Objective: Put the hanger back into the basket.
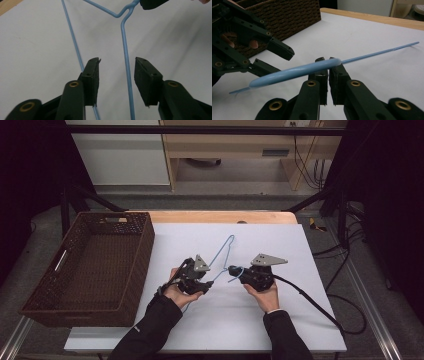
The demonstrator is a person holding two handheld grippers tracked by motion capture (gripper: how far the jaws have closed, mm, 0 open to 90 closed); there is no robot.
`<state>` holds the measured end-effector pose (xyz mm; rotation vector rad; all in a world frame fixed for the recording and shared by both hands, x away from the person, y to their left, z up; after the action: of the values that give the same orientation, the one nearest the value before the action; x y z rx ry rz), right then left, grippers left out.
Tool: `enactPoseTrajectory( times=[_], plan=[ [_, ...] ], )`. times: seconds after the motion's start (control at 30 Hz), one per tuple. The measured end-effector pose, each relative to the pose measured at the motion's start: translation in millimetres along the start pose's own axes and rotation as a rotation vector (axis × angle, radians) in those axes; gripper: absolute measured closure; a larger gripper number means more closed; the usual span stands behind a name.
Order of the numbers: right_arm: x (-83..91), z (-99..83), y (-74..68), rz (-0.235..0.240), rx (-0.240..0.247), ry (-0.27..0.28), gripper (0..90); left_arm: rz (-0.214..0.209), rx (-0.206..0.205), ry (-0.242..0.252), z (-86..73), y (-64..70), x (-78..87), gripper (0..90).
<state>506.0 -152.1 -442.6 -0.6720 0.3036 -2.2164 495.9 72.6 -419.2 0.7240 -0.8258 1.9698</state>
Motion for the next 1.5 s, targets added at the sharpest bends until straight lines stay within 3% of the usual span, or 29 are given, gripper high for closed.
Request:
enactPoseTrajectory(
  times=[0.17,0.4,0.53,0.7,0.83,0.9,1.17,1.37,1.5],
  plan=[
    [0.4,0.1,-0.4,-0.002,-0.006,-0.002,85.9,-0.005,-0.018,-0.028,8.1,7.1,-11.4,53.3],
    [1.7,0.8,-0.9,0.0,-0.004,0.003,85.8,-0.009,-0.031,-0.083,11.5,9.5,-20.9,69.6],
    [1.6,0.9,-1.2,0.002,-0.005,0.004,85.8,-0.025,-0.022,-0.078,11.8,10.3,-20.6,81.3],
    [2.8,1.2,-1.6,-0.001,-0.004,0.004,85.6,0.021,-0.018,-0.09,13.7,13.7,-20.0,85.2],
    [4.1,1.7,-2.7,0.007,-0.01,0.01,84.7,0.048,0.019,-0.065,13.8,12.7,-16.0,87.0],
    [5.8,2.9,-3.2,0.015,-0.016,0.02,83.4,0.083,0.016,-0.069,14.5,13.2,-13.7,87.2],
    [23.4,5.9,-8.2,-0.007,0.013,0.032,74.0,0.083,0.035,-0.015,10.7,5.3,3.4,87.4],
    [45.6,7.9,-6.6,-0.016,-0.001,0.067,64.9,0.079,0.042,0.016,7.9,-1.2,19.3,87.5],
    [61.4,7.1,-6.1,-0.041,-0.005,0.089,52.2,0.053,0.05,0.038,6.1,-5.5,29.5,87.5]
  ],
)
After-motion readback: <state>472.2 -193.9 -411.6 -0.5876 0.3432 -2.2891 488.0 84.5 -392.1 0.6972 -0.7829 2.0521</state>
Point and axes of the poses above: each handheld gripper's, and its own axes: x roughly backward along the jaws, z roughly out of its top, y roughly to its right, the point moved 1 cm from there along -x, roughly forward along the jaws, and after that the axes turned 15 degrees about -x, right-handed, at the moved point
